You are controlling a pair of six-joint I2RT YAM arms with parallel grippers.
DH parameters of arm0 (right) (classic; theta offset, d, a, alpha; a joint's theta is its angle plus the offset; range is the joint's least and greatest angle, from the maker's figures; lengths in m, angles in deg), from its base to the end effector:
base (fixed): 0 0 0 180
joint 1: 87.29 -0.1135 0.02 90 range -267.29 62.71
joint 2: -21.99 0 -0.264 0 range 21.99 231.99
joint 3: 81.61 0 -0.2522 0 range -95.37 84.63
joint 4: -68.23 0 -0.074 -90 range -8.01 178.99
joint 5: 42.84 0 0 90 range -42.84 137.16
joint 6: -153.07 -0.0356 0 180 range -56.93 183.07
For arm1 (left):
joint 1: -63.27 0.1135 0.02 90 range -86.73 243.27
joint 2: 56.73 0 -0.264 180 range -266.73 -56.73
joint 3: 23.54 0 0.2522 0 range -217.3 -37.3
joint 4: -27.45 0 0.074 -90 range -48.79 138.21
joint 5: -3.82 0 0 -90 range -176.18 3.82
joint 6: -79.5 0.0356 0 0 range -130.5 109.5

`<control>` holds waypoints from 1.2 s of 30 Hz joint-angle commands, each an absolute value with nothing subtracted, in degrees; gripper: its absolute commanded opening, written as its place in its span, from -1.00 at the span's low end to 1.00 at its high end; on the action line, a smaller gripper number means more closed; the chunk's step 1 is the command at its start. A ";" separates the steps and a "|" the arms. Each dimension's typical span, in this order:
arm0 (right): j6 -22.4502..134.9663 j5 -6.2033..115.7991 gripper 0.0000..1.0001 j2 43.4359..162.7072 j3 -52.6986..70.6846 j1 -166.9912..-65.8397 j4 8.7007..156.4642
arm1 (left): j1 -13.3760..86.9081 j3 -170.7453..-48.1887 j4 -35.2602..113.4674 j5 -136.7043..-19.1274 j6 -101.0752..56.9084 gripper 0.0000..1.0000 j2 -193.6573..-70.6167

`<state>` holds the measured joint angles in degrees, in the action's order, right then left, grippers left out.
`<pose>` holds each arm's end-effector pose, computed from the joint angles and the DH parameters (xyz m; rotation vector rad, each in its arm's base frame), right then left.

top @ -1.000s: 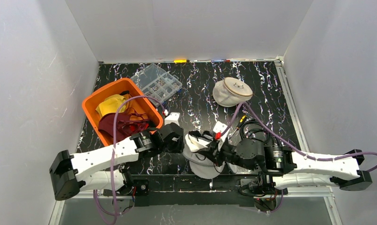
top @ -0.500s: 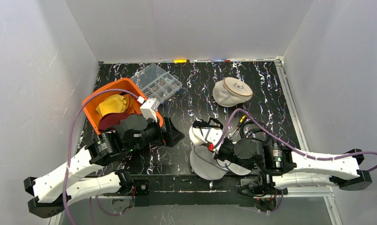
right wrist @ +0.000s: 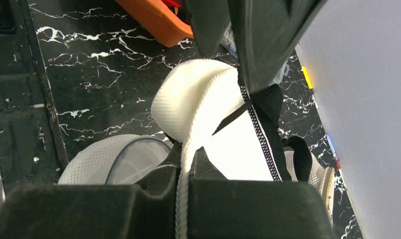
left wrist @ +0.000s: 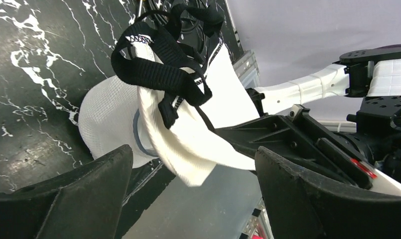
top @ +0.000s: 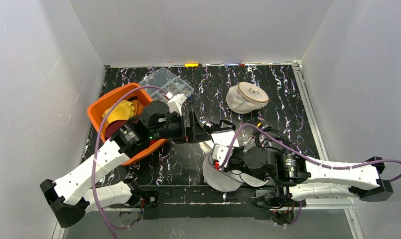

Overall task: Unzip the laundry bag and remove the bra
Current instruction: Pick up the bra from the laundry bag.

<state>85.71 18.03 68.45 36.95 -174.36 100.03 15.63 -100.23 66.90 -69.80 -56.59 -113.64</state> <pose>0.0266 0.1812 0.3396 -1.2753 1.3235 0.3175 0.1375 -0.1657 0.3836 0.2462 2.1397 -1.3125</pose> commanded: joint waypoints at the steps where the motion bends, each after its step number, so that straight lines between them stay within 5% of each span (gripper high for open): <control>1: 88.65 18.47 -0.97 68.91 33.30 -174.45 95.71 | 16.42 -100.62 65.37 -62.89 -57.14 0.81 -115.67; 9: 89.48 18.92 -0.97 69.59 34.16 -174.43 94.34 | 16.77 -99.78 64.03 -60.67 -58.68 0.67 -118.66; 24: 89.26 20.97 -0.95 71.75 32.94 -174.43 95.41 | 16.95 -98.57 63.28 -62.51 -59.83 -0.73 -120.03; 27: 87.69 22.02 -0.55 72.33 31.80 -174.46 96.62 | 16.96 -98.40 63.12 -63.02 -59.68 -1.00 -119.85; 30: 84.17 24.37 0.09 72.99 29.24 -174.43 98.55 | 16.96 -98.14 63.33 -64.43 -59.30 -1.00 -119.01; 32: 80.59 27.23 0.91 73.70 26.34 -174.41 100.35 | 16.95 -98.04 63.55 -65.84 -58.88 -1.00 -118.09; 36: 74.31 35.21 0.97 75.59 19.13 -174.44 102.68 | 17.38 -98.98 65.35 -70.08 -57.06 -1.00 -116.29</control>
